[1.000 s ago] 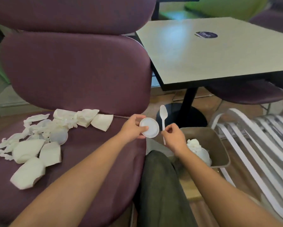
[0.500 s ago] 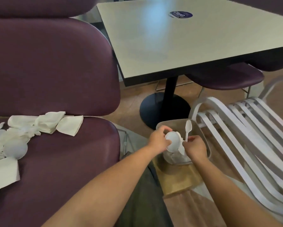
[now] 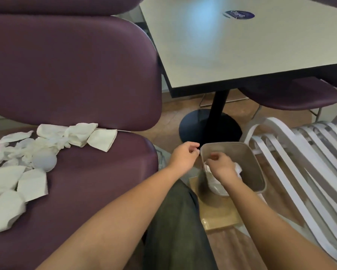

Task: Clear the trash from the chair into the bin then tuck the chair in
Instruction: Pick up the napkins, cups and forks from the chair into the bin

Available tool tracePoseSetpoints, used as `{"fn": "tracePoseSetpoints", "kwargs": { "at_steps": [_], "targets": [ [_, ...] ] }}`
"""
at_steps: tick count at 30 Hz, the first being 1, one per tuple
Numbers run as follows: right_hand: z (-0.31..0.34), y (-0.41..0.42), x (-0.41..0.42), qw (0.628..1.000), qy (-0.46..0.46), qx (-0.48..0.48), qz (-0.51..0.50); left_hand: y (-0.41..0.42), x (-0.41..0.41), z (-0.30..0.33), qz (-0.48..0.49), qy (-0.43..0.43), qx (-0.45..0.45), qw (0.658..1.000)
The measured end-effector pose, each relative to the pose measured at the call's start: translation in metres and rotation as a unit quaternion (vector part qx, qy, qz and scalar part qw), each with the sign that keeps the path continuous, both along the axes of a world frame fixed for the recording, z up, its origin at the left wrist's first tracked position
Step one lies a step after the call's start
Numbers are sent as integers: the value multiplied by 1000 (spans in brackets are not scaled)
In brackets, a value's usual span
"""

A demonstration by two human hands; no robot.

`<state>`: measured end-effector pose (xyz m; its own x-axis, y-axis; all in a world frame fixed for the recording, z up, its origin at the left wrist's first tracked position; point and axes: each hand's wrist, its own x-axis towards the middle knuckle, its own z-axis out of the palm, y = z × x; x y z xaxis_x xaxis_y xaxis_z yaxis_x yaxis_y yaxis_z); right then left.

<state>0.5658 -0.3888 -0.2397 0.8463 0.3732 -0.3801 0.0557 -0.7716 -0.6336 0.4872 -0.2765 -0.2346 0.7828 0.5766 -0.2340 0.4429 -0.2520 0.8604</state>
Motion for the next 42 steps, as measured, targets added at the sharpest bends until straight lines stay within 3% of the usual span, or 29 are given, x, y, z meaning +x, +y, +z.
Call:
{"fn": "tracePoseSetpoints", "kwargs": {
  "at_steps": [3, 13, 23, 32, 42],
  "targets": [
    [15, 30, -32, 997, 0, 63, 40, 29, -40, 13, 39, -12, 27, 999],
    [45, 142, -169, 976, 2, 133, 174, 116, -208, 41, 208, 37, 84, 974],
    [41, 211, -283, 949, 50, 88, 299, 153, -346, 39, 329, 56, 90, 939],
    [14, 251, -337, 939, 28, 6, 344, 165, -426, 14, 378, 252, 207, 866],
    [-9, 286, -358, 947, 52, -35, 315, 172, -440, 1, 392, 302, 136, 858]
  ]
}}
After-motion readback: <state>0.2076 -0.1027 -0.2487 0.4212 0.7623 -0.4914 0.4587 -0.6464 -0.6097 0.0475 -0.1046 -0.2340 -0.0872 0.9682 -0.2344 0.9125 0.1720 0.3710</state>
